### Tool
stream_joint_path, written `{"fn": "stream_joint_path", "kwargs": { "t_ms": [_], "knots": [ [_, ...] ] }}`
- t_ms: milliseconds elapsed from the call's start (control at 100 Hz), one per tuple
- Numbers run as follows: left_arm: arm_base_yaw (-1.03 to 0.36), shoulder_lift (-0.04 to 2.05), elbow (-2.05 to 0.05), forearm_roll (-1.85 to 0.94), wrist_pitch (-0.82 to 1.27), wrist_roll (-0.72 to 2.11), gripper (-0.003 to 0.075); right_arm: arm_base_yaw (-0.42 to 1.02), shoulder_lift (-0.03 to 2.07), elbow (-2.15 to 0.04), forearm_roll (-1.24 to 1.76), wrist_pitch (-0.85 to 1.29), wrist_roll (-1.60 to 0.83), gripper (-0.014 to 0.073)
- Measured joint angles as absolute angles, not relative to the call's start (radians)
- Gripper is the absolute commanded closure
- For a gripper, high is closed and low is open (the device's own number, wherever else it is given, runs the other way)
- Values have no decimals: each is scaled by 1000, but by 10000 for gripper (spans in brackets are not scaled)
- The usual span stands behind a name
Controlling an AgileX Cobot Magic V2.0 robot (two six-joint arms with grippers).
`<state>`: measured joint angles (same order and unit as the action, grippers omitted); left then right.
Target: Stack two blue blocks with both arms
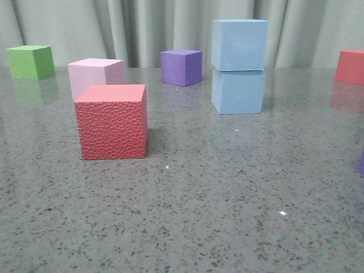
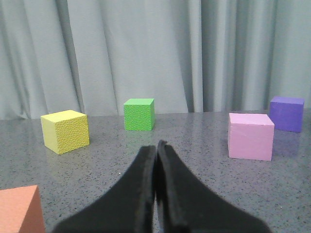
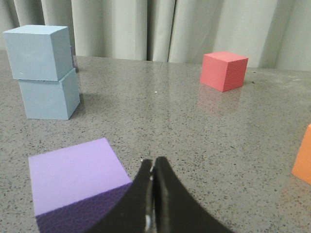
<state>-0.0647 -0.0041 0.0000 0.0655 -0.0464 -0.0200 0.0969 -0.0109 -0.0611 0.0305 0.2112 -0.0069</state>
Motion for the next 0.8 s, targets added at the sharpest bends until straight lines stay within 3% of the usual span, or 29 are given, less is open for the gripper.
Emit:
{"fn": "stream_joint_path", "kwargs": {
  "t_ms": [420, 800],
  "knots": [
    [-65, -4, 0, 66, -46, -20, 739, 97, -11, 27, 30, 58, -7, 716],
    [-65, -4, 0, 66, -46, -20, 739, 97, -11, 27, 31, 48, -7, 716]
  ]
}}
